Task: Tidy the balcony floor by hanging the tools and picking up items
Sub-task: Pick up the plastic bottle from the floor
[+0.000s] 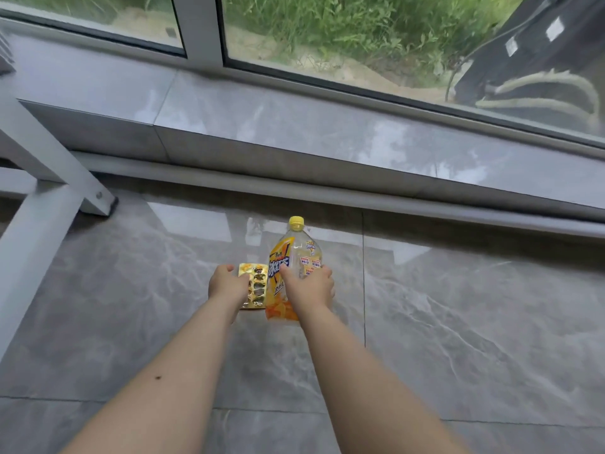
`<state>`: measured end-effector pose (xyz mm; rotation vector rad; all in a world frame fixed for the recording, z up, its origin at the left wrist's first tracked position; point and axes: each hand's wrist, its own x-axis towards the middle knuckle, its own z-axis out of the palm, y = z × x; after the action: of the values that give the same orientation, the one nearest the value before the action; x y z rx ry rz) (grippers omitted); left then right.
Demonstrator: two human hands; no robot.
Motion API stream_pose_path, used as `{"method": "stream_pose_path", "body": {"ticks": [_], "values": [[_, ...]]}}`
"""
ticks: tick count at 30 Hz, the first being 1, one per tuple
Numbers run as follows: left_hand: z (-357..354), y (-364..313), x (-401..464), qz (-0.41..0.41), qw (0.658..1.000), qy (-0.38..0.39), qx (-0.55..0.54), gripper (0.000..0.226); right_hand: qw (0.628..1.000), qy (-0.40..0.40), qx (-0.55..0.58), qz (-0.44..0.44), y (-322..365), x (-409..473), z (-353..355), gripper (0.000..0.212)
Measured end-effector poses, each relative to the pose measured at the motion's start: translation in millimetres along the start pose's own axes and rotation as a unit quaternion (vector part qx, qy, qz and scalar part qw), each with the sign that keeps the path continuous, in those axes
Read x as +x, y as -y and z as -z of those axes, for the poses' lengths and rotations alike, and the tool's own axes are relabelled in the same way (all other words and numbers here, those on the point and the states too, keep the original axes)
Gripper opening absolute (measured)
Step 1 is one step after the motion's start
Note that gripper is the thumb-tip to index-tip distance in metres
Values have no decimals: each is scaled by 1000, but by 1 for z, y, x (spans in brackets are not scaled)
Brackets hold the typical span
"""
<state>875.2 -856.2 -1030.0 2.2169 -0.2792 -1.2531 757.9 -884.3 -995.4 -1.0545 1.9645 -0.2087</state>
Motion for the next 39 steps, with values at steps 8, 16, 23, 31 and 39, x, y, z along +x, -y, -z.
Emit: {"method": "stream_pose_path", "body": {"ticks": [8, 16, 23, 31, 39], "values": [[-32, 24, 72, 7, 996, -42, 83, 54, 994, -73, -51, 61, -15, 48, -45, 83], [-41, 34, 89, 37, 995, -11, 97, 44, 994, -95, -38, 45, -26, 60, -60, 83], [-49, 30, 81, 48, 992, 11, 115, 36, 996, -74, -23, 44, -30, 57, -60, 84], [-60, 25, 66, 42, 997, 17, 63, 29, 999, -34, 0, 16, -32, 55, -53, 85], [-63, 12, 50, 21, 998, 36, 57, 45, 999, -13, 36, -8, -22, 52, -35, 83]]}}
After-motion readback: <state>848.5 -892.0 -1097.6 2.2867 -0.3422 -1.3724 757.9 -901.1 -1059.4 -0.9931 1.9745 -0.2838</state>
